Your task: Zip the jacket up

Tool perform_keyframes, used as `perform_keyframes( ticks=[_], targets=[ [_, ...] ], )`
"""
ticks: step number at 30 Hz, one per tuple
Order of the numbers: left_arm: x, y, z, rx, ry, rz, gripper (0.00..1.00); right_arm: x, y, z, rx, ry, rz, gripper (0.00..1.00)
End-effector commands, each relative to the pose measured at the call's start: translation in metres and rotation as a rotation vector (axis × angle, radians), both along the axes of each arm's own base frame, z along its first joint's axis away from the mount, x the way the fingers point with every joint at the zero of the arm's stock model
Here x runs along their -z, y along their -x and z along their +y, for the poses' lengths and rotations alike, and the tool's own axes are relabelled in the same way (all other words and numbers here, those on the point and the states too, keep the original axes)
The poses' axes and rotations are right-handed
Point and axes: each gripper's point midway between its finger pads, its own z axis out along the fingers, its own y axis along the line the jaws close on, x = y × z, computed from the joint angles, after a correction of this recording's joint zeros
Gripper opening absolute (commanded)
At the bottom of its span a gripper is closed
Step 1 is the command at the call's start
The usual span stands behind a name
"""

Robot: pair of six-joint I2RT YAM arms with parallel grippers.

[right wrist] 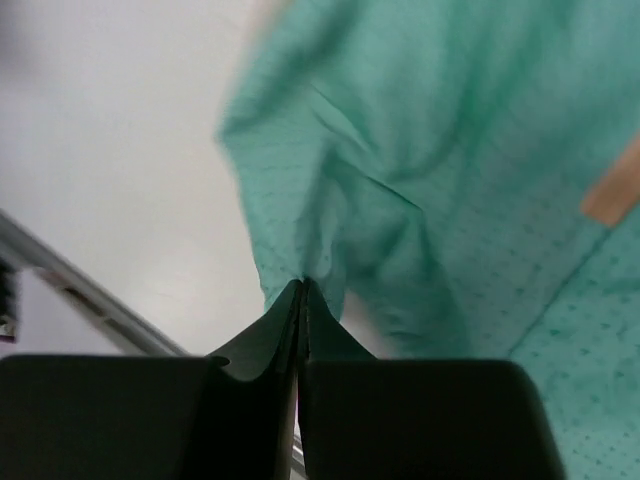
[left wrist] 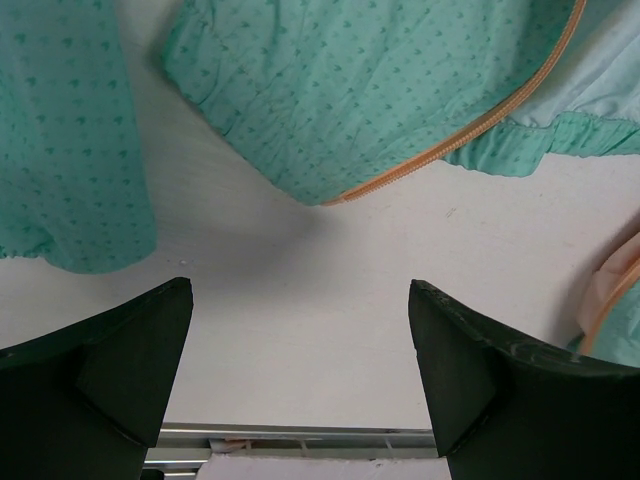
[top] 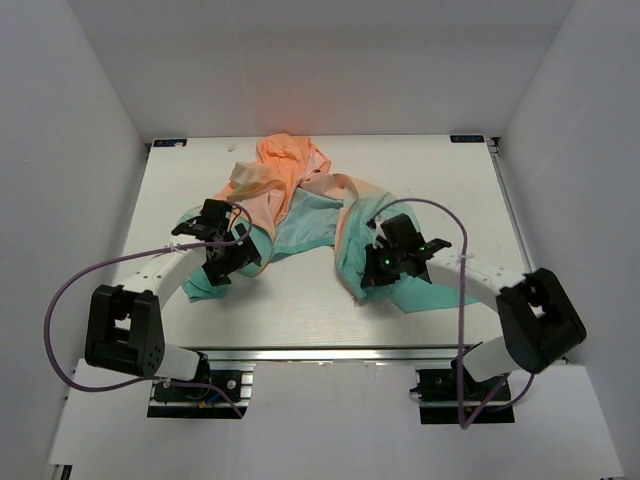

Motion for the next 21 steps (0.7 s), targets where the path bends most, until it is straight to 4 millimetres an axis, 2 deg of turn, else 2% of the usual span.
perform_keyframes(
  ticks=[1, 5, 11, 12, 14, 16, 21],
  targets=[
    [0.001, -0.004, -0.005, 0.017, 0.017, -0.007, 0.98, 0.056, 0.015, -0.034, 0.072, 0.075, 0.164, 0.00],
    [0.002, -0.004, -0.006, 0.021, 0.018, -0.004, 0.98, 0.076, 0.010, -0.061, 0.173, 0.148, 0.186, 0.00],
    [0.001, -0.005, -0.006, 0.023, 0.016, -0.012, 0.98, 0.072, -0.005, -0.085, 0.277, 0.280, 0.132, 0.00],
    [0.001, -0.005, -0.005, 0.022, 0.014, -0.014, 0.98, 0.070, -0.006, -0.086, 0.264, 0.282, 0.120, 0.00],
    [0.002, -0.005, -0.005, 0.023, 0.015, -0.012, 0.98, 0.061, -0.005, -0.078, 0.216, 0.245, 0.104, 0.22],
    [0.002, -0.006, -0.006, 0.028, 0.017, -0.014, 0.98, 0.046, -0.005, -0.069, 0.166, 0.210, 0.057, 0.35],
    [0.000, -0.005, -0.007, 0.041, 0.022, -0.021, 0.98, 0.011, 0.009, -0.044, 0.036, 0.151, -0.033, 0.42]
  ],
)
